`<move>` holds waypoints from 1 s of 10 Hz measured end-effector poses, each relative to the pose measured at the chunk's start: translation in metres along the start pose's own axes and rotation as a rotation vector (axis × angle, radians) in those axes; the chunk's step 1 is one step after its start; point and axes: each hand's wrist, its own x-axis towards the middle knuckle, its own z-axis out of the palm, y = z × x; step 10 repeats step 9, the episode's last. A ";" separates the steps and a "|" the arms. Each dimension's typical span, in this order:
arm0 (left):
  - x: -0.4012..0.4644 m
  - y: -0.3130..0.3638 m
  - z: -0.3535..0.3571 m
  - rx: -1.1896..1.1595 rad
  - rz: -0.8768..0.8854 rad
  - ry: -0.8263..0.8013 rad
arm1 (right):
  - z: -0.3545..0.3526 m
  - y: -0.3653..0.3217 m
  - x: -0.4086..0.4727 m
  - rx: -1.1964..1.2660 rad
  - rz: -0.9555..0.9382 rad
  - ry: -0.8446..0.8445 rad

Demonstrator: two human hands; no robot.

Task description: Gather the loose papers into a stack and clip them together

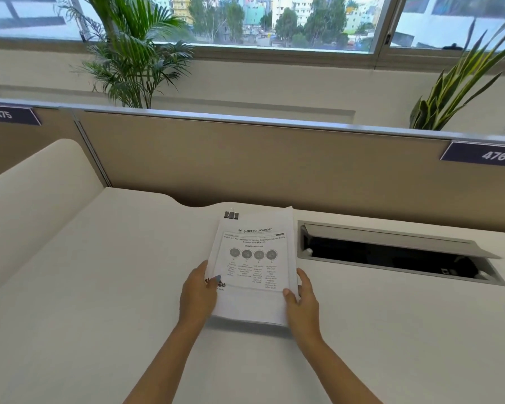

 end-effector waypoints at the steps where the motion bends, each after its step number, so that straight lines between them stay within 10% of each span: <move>1: 0.019 0.001 0.011 0.027 -0.008 0.031 | 0.010 0.001 0.023 -0.023 0.009 -0.002; 6: 0.042 -0.018 0.027 0.417 0.028 0.080 | 0.016 0.006 0.061 -1.031 -0.125 -0.015; 10: 0.036 -0.024 0.019 0.452 0.160 0.095 | -0.013 0.018 0.055 -0.720 -0.128 -0.073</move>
